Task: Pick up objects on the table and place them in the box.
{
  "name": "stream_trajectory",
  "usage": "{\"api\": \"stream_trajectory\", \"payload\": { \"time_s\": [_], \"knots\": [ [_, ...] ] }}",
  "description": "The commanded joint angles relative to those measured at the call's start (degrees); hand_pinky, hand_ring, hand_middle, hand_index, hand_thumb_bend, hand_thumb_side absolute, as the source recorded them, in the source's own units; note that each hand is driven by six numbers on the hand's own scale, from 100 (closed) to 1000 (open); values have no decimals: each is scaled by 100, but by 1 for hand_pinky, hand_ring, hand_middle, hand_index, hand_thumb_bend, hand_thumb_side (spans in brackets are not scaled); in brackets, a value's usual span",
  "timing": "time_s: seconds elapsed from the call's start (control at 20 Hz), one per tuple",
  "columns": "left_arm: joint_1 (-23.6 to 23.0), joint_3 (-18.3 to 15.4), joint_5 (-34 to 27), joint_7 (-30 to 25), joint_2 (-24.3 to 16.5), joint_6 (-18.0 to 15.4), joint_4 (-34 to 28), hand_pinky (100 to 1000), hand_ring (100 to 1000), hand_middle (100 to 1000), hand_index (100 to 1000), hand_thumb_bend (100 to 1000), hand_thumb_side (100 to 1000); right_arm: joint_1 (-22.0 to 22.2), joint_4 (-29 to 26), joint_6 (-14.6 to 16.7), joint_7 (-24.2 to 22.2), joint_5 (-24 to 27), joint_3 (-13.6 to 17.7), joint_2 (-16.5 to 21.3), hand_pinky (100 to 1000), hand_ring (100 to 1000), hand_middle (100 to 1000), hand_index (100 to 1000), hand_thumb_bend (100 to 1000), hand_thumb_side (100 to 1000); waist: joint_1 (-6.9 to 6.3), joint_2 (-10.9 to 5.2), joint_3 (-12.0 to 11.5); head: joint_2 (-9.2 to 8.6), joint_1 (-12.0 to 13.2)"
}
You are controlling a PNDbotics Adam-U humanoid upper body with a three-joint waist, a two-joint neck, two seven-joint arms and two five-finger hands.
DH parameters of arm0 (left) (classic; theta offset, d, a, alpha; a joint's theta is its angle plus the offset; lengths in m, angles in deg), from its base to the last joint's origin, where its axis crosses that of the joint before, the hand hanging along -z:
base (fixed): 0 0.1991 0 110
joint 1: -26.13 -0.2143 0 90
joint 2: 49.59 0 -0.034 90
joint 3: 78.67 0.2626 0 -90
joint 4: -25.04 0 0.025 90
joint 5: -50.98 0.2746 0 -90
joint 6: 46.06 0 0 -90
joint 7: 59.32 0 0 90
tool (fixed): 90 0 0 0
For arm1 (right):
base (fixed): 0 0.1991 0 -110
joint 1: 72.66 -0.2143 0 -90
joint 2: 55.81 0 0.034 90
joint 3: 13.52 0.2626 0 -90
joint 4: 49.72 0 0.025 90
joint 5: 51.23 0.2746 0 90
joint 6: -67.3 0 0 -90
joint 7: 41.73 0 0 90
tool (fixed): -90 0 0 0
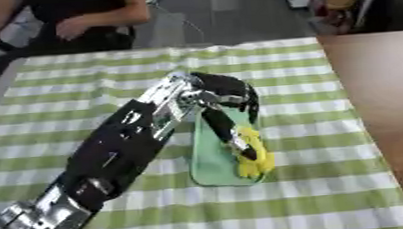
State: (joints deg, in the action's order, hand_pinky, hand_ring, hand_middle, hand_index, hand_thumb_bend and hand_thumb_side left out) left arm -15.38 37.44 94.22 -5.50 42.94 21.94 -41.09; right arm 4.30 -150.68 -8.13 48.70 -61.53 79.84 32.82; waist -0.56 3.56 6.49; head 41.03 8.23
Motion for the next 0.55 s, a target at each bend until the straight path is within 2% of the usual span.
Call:
{"api": "stream_trajectory", "payload": {
  "time_s": [0.05, 0.35, 0.4, 0.5, 0.55],
  "knots": [
    [84, -59, 39, -19, -82, -10, -87, 616, 659, 694, 694, 735, 754, -92, -96, -3, -11, 10, 43, 76, 695, 756, 781, 893, 100, 796, 29, -52, -12, -75, 66],
    [87, -68, 24, 10, -92, -20, -106, 625, 664, 704, 709, 735, 755, -90, -95, -3, -12, 13, 44, 79, 695, 756, 781, 893, 100, 796, 32, -53, -18, -80, 67],
    [87, -73, 3, 27, -91, -28, -120, 639, 681, 724, 731, 775, 770, -90, -95, -3, -12, 12, 44, 77, 695, 756, 781, 893, 100, 796, 32, -52, -19, -83, 66],
    [85, -96, -86, 87, -102, -55, -163, 684, 751, 799, 849, 970, 832, -89, -96, -3, -10, 11, 48, 79, 695, 756, 781, 893, 100, 797, 34, -51, -22, -83, 57],
    [83, -114, -157, 134, -119, -69, -186, 696, 763, 812, 864, 999, 844, -88, -96, -3, -8, 10, 50, 80, 695, 756, 781, 893, 100, 797, 34, -52, -24, -83, 55]
  ]
}}
